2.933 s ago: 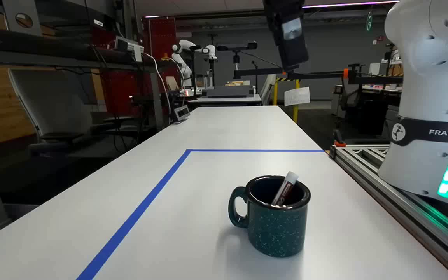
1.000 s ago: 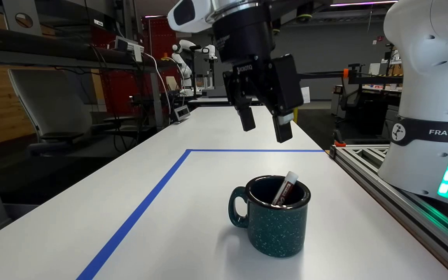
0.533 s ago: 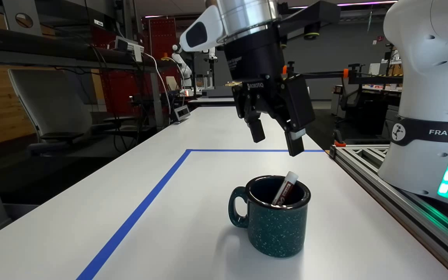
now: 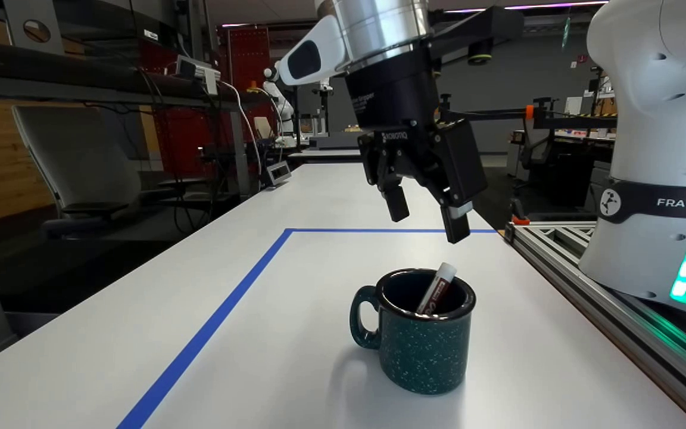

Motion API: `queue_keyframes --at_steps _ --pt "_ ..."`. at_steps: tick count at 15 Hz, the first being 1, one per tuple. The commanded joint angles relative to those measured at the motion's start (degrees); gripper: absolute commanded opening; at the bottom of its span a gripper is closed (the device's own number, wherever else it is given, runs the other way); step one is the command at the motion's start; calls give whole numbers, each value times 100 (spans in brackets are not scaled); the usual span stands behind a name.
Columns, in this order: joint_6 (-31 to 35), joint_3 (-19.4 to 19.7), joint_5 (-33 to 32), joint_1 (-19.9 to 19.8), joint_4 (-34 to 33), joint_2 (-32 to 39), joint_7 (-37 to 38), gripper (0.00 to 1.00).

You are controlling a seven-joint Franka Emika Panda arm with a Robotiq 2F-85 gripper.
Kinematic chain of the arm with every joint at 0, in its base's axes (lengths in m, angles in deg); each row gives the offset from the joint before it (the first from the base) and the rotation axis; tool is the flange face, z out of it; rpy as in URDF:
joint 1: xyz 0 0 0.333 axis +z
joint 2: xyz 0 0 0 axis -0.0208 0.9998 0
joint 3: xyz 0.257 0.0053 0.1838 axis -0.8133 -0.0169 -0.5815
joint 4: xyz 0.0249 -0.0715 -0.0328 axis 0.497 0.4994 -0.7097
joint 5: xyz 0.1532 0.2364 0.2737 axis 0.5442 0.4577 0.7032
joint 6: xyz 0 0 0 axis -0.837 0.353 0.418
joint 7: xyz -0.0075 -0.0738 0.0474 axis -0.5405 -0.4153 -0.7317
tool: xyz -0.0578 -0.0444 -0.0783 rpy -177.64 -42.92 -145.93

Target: Remove the marker from the mug.

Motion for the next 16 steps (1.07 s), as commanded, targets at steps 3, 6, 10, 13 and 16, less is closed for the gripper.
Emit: queue_keyframes --at_steps 3,6,10,13,16 --pt "199 9 -114 40 9 132 -26 100" --pt "349 0 -129 58 3 217 -156 100" --pt "556 -13 -308 56 36 443 -513 100" --pt "697 -38 -482 53 29 632 -579 84" --pt "806 -67 -541 58 23 745 -615 64"
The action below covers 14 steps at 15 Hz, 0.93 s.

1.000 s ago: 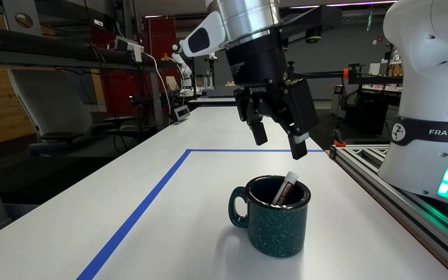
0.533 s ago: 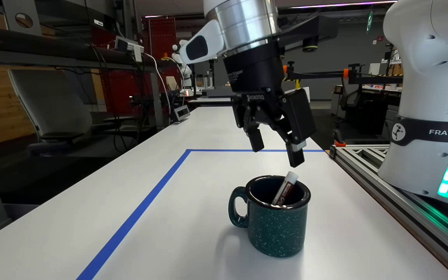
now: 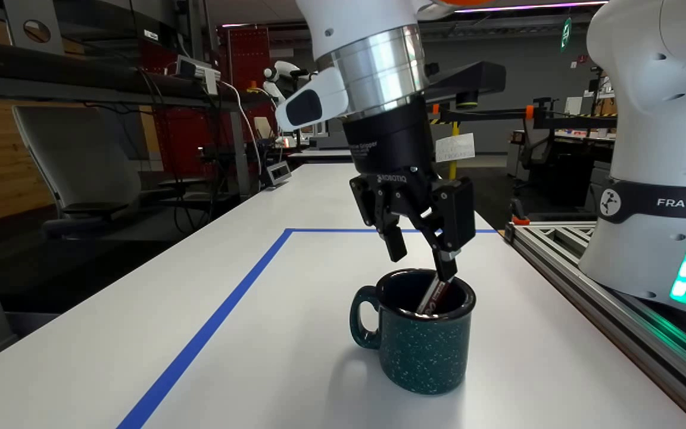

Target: Remove the marker from the mug.

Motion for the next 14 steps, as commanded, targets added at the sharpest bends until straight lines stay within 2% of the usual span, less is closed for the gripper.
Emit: queue_keyframes --at_steps 1,2,10,14 --pt "165 -43 -155 45 24 92 -63 54" --pt "197 -57 -165 49 33 103 -59 64" --pt "311 -122 -198 46 81 214 -115 48" --pt "380 -111 -291 21 100 355 -98 48"
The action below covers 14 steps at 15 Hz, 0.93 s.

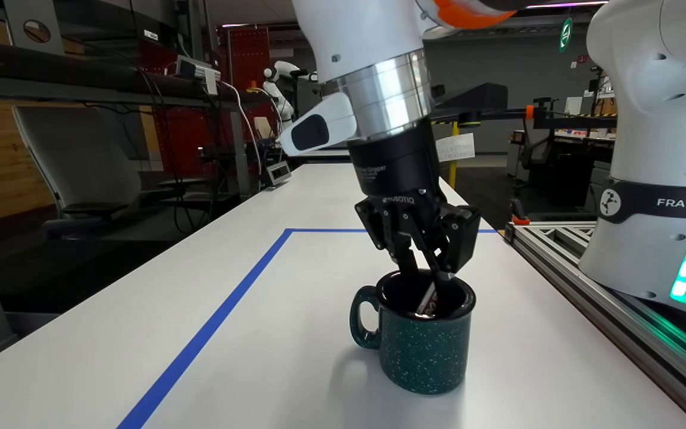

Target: Remove the marker from the mug.

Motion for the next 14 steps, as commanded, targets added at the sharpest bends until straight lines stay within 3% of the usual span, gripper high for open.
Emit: queue_keyframes --at_steps 1,6,8,9,11,14 --pt "177 6 -202 10 92 101 10 50" --pt "367 2 -184 -16 104 326 -89 44" --pt "466 -7 -148 -28 109 410 -156 19" --pt "509 -13 -130 -34 118 415 -205 18" --pt "544 -27 -138 -33 141 360 -230 1" --pt "386 -45 -98 -24 164 164 -278 5"
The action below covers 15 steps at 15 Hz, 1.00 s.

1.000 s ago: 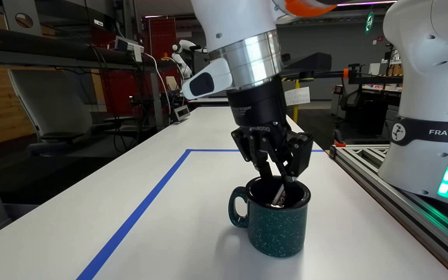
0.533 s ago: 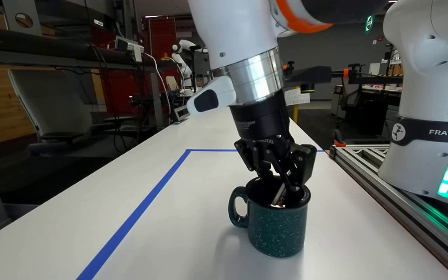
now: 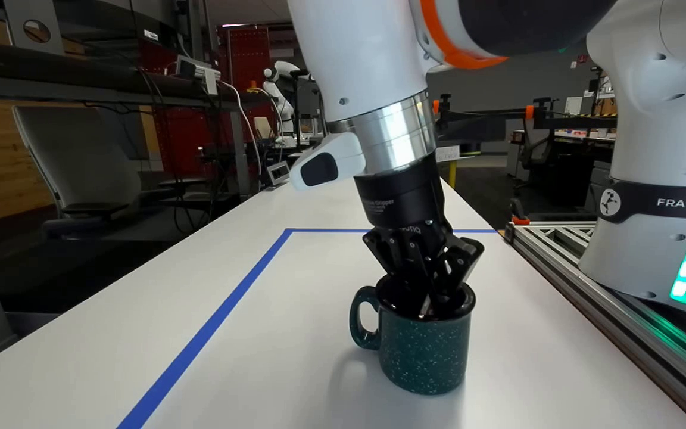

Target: Remove the marker from the mug.

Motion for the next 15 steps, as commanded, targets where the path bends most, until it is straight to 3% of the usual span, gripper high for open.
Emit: queue_keyframes --at_steps 1,8,12,14,15 --pt "-119 -56 0 -9 129 -377 -132 5" --pt "-1214 0 111 64 113 -1354 -354 5" --pt "-2167 303 163 -9 -200 -1801 -660 5" --pt "-2174 574 297 -76 -256 -1973 -865 5" --pt "-1877 711 408 -102 -209 -2043 -917 5"
